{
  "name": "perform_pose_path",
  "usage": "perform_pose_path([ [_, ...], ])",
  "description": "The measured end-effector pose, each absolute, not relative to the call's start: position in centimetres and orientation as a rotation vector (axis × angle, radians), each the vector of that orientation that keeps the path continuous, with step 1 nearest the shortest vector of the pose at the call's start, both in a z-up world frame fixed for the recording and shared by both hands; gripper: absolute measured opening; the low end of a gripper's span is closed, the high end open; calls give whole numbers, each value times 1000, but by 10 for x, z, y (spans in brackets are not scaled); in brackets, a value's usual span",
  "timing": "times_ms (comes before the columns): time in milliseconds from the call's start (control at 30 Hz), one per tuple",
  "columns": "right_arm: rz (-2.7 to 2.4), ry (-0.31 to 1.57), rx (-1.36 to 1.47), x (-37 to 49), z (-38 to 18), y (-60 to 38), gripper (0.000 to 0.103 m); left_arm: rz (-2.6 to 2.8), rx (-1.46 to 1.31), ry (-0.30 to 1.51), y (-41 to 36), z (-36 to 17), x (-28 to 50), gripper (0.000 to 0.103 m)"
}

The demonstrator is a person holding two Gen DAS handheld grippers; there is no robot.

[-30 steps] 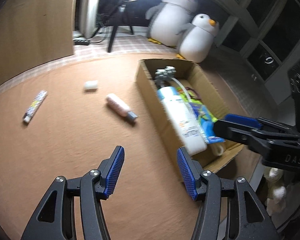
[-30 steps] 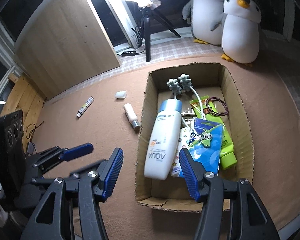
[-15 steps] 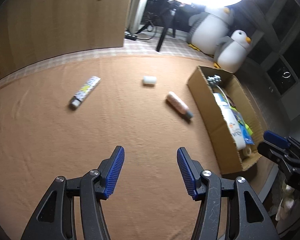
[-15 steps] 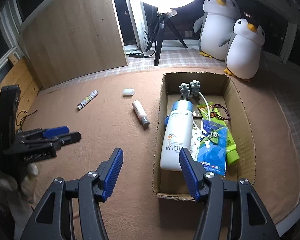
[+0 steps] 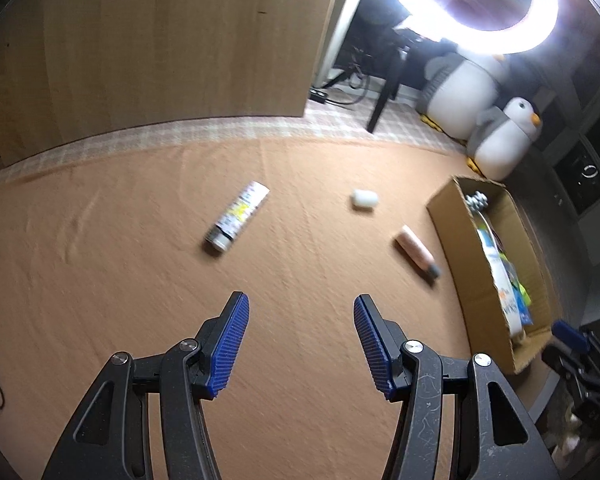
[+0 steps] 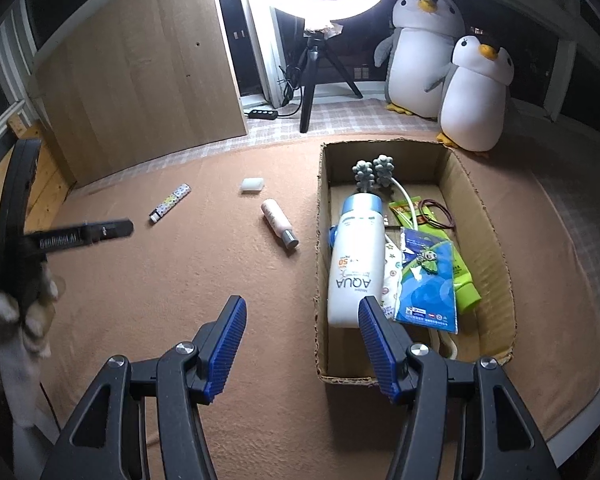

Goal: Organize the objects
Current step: 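Move the left tool toward the white foam piece on the floor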

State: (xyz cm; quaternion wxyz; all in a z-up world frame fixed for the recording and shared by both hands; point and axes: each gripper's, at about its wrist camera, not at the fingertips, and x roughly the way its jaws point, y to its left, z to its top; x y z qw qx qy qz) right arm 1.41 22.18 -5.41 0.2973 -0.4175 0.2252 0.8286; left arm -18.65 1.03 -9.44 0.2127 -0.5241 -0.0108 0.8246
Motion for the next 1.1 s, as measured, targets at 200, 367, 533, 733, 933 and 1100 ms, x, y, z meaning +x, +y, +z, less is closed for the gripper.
perform_pose_path([
  [200, 2199, 610, -1116, 16, -54, 222, 54, 2312, -1488, -58, 1, -102, -217, 58],
  [367, 2201, 630, -1119, 18, -57, 224, 54, 2320, -1526, -99, -1, -114, -235, 58],
  [533, 2203, 657, -1131, 22, -61, 224, 54, 2297, -1552, -119, 3, -122, -242, 58],
  [733, 2210, 648, -1116, 25, -53, 226, 54, 2312, -1481, -14, 27, -97, -247, 57],
  [933, 2226, 618, -1104, 25, -44, 223, 54, 2334, -1384, 146, 67, -64, -253, 57],
  [1100, 2236, 617, -1115, 27, -44, 220, 54, 2282, -1397, 194, 99, -73, -253, 57],
])
